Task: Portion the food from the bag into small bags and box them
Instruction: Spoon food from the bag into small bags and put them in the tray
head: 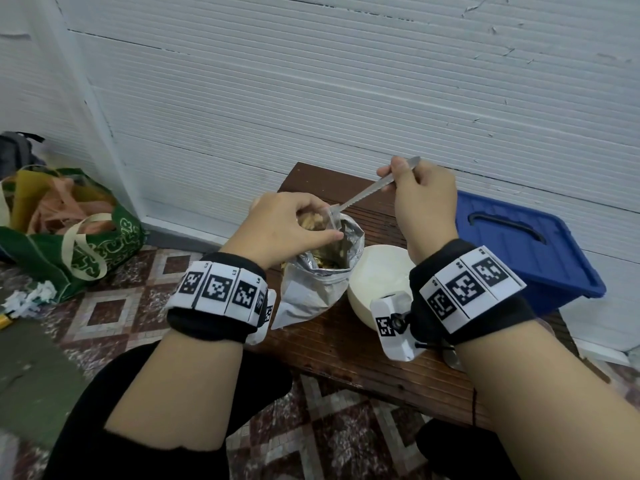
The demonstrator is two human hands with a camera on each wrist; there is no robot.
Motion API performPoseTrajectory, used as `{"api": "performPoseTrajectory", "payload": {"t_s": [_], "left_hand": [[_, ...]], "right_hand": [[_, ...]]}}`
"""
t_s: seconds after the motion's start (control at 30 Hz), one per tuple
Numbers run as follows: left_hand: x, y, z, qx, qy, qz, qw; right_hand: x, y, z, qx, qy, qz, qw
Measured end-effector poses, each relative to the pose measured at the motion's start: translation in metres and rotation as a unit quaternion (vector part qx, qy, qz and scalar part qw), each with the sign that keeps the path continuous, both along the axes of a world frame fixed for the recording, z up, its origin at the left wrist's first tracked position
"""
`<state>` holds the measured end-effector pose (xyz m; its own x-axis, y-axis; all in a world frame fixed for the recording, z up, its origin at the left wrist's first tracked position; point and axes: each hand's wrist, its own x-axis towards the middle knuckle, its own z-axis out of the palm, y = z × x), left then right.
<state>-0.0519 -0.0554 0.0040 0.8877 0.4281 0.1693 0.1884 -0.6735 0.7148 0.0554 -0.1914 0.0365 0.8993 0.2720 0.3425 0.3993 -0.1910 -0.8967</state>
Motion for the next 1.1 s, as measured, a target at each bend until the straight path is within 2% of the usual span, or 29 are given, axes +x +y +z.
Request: {"api": "performPoseTrajectory", "payload": {"t_s": [0.27, 0.33, 0.47, 0.57, 0.67, 0.73, 0.8, 0.87, 0.9, 0.97, 1.1], "left_hand": [[-0.002, 0.006, -0.003, -0.056, -0.066, 0.04, 0.995], [-0.002, 0.008, -0.004, -0.062, -0.073, 0.056, 0.994], [-0.003, 0.013, -0.004, -0.071, -0.086, 0.073, 0.991], [-0.004, 0.013, -0.003, -0.077, -0.084, 0.068, 0.991], [-0.005, 0.011, -0.002, -0.081, -0.093, 0.063, 0.99], [-0.005, 0.01, -0.002, -0.08, -0.099, 0.064, 0.99], [-0.005, 0.009, -0.003, -0.079, -0.102, 0.064, 0.99], [-0.004, 0.01, -0.005, -0.077, -0.102, 0.063, 0.99], [-0.003, 0.01, -0.006, -0.075, -0.1, 0.064, 0.99], [-0.003, 0.011, -0.006, -0.076, -0.095, 0.065, 0.99], [-0.002, 0.009, -0.006, -0.081, -0.083, 0.063, 0.991]], "right_hand": [[-0.005, -0.009, 0.009, 0.118, -0.121, 0.079, 0.983], [-0.004, -0.012, 0.011, 0.152, -0.136, 0.06, 0.977], [-0.001, -0.017, 0.006, 0.195, -0.123, -0.032, 0.973], [0.0, -0.019, -0.007, 0.104, -0.123, -0.041, 0.986], [-0.003, -0.014, -0.022, -0.027, -0.173, 0.032, 0.984], [-0.005, -0.009, -0.037, -0.12, -0.245, 0.083, 0.958], [-0.008, -0.005, -0.052, -0.207, -0.328, 0.104, 0.916], [-0.012, -0.003, -0.063, -0.244, -0.378, 0.107, 0.887], [-0.013, -0.003, -0.067, -0.249, -0.382, 0.109, 0.883], [-0.014, -0.003, -0.068, -0.246, -0.358, 0.107, 0.895], [-0.008, -0.006, -0.061, -0.228, -0.23, 0.082, 0.943]]}}
